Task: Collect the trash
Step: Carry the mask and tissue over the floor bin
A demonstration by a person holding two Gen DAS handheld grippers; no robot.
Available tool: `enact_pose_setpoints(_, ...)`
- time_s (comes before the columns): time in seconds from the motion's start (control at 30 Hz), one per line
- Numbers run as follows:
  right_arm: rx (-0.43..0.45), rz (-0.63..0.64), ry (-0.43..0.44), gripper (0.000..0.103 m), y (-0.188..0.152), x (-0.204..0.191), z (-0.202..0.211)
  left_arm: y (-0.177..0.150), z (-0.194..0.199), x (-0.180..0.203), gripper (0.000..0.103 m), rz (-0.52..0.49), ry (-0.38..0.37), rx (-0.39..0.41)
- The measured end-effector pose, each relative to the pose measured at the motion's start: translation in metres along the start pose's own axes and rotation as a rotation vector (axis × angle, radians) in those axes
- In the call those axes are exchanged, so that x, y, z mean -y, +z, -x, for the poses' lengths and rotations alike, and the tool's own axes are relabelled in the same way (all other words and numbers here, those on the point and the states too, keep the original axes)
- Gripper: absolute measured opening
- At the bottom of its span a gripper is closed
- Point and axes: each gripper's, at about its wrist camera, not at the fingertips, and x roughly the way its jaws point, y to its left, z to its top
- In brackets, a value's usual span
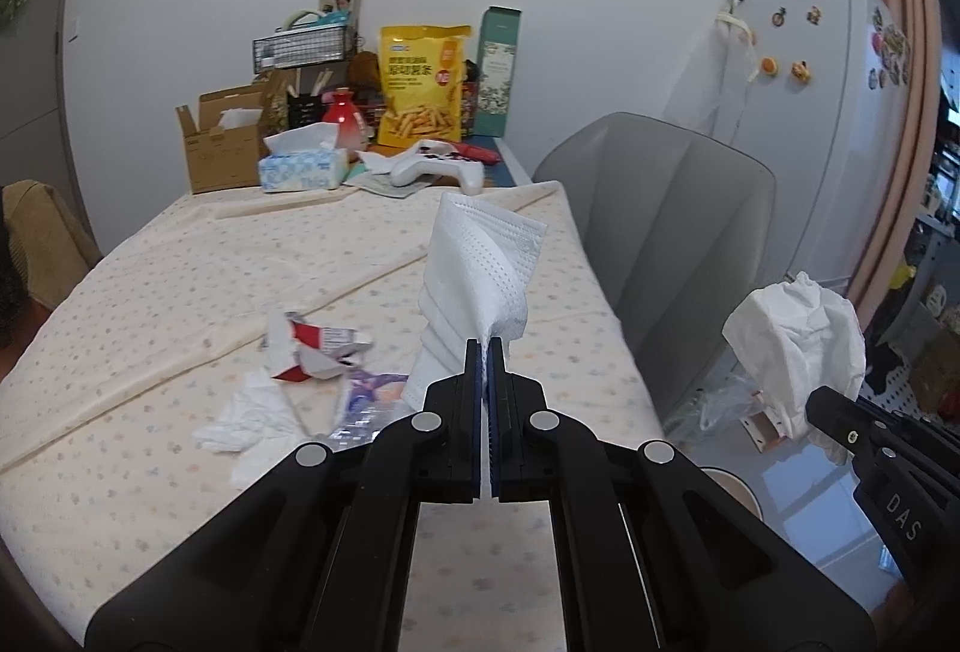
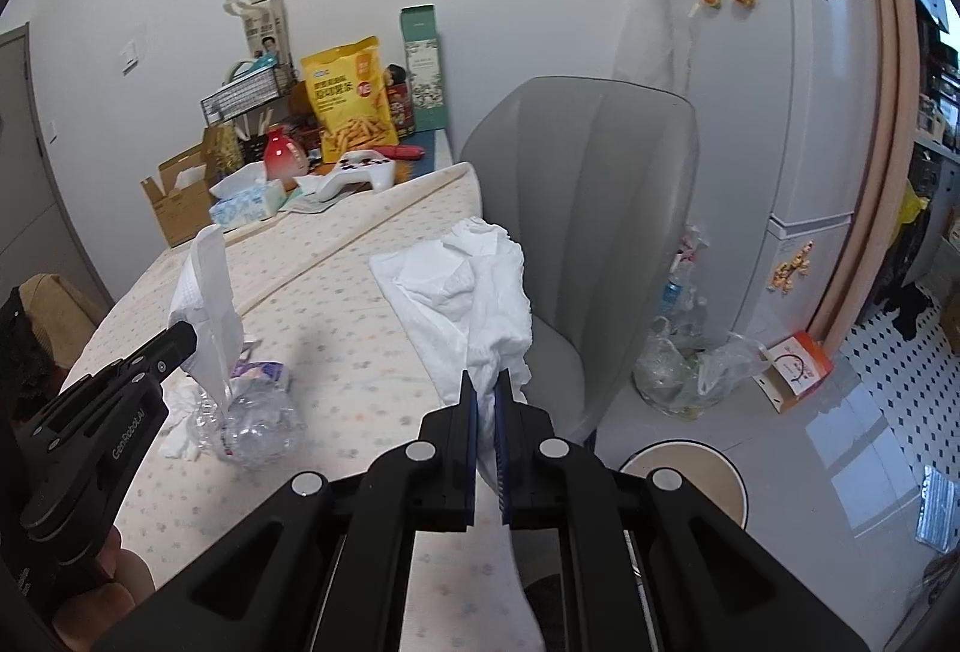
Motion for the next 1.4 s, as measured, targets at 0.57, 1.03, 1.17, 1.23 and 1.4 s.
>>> enact_pose_setpoints(0.57, -0.011, -0.149, -0.091, 0.006, -0.008, 0.102, -0.009, -0.007, -0.033, 0.107, 0.003, -0.136, -0.106, -0.06)
enact_pose_setpoints(1.03, -0.053, -0.271, -0.161, 0.006, -0.024, 0.194, -0.03, -0.028, -0.071, 0.204, 0.003, -0.261, -0.188, -0.145)
enact_pose_setpoints(1.17, -0.084, -0.312, -0.17, 0.006, -0.034, 0.219, -0.043, -0.037, -0.086, 0.23, 0.003, -0.307, -0.205, -0.173)
enact_pose_setpoints(1.23, -0.102, -0.333, -0.175, 0.006, -0.039, 0.233, -0.05, -0.042, -0.094, 0.242, 0.003, -0.323, -0.215, -0.19)
enact_pose_setpoints(1.4, -0.14, -0.352, -0.187, 0.006, -0.048, 0.256, -0.068, -0.053, -0.117, 0.266, 0.003, -0.35, -0.232, -0.236)
